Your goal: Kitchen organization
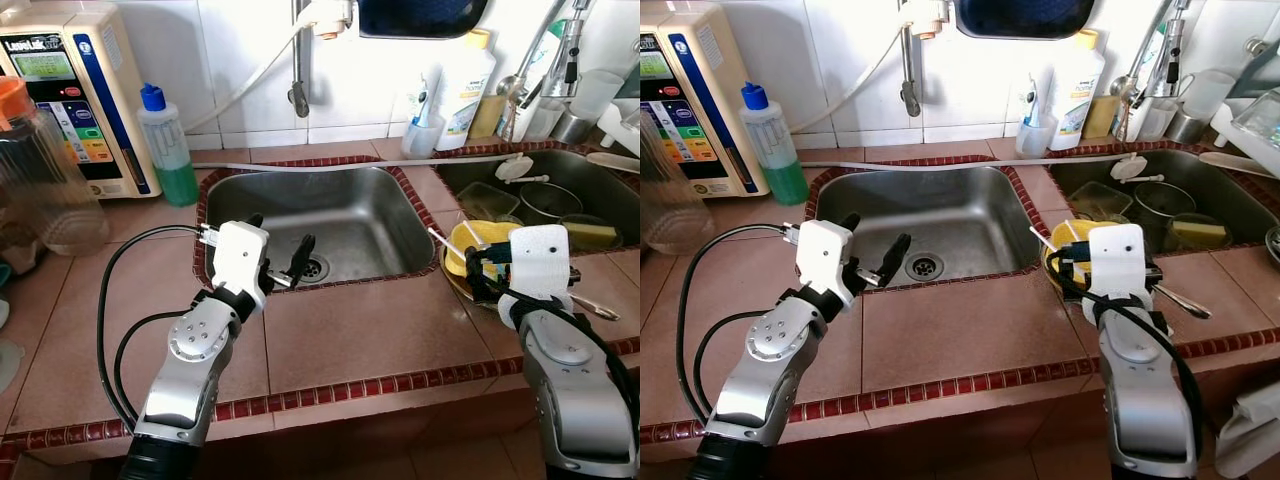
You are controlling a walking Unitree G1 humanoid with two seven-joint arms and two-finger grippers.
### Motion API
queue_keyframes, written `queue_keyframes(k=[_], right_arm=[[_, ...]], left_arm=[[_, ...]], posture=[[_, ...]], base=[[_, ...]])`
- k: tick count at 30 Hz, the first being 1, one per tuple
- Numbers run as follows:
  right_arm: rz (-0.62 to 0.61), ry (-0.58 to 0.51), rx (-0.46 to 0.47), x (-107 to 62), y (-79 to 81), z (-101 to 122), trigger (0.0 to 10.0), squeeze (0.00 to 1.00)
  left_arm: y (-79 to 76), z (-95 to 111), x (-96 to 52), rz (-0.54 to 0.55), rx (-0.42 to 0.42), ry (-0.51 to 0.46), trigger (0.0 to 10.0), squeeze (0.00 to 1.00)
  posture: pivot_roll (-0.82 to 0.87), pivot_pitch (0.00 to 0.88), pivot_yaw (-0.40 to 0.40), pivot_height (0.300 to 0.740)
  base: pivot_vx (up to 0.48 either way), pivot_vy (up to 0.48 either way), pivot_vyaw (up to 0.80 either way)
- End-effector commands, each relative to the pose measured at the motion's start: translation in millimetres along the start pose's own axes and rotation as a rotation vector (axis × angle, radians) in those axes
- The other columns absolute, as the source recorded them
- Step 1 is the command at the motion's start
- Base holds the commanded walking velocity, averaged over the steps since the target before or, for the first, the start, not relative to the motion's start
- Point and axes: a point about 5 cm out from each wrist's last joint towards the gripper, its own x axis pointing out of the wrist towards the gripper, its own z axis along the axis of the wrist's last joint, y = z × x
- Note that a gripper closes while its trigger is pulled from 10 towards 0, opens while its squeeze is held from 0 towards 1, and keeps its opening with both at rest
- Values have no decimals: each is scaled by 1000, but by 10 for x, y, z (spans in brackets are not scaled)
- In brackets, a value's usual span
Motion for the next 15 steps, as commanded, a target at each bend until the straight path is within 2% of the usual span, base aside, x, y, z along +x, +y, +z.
queue_keyframes(k=[1,2,4,5,8,10,12,15], right_arm=[[9,-9,43,-3,-5,24,10000,0],[12,-29,43,-7,-6,58,10000,0],[30,-149,47,-61,4,251,10000,0],[39,-162,36,-83,15,271,10000,0],[85,-159,24,-150,75,258,10000,0],[150,-168,-55,-262,139,252,10000,0],[161,-174,-57,-281,146,258,10000,0],[173,-120,-136,-333,133,184,10000,0]], left_arm=[[-7,33,-5,-7,2,-9,10000,0],[-5,35,-5,-7,2,-9,10000,0],[2,36,-11,-6,4,-8,10000,0],[3,37,-10,-6,3,-8,10000,0],[1,37,-8,-8,3,-8,10000,0],[-2,39,0,-10,2,-9,10000,0],[-3,39,1,-10,2,-9,10000,0],[-13,33,4,-16,0,-8,10000,0]], posture=[[79,0,11,740],[82,0,11,740],[77,0,13,740],[76,0,15,740],[72,0,16,740],[69,0,17,740],[69,0,17,740],[59,0,24,740]], base=[[0,0,0],[0,0,0],[0,0,0],[0,0,0],[0,0,0],[0,0,0],[0,0,0],[0,0,0]])
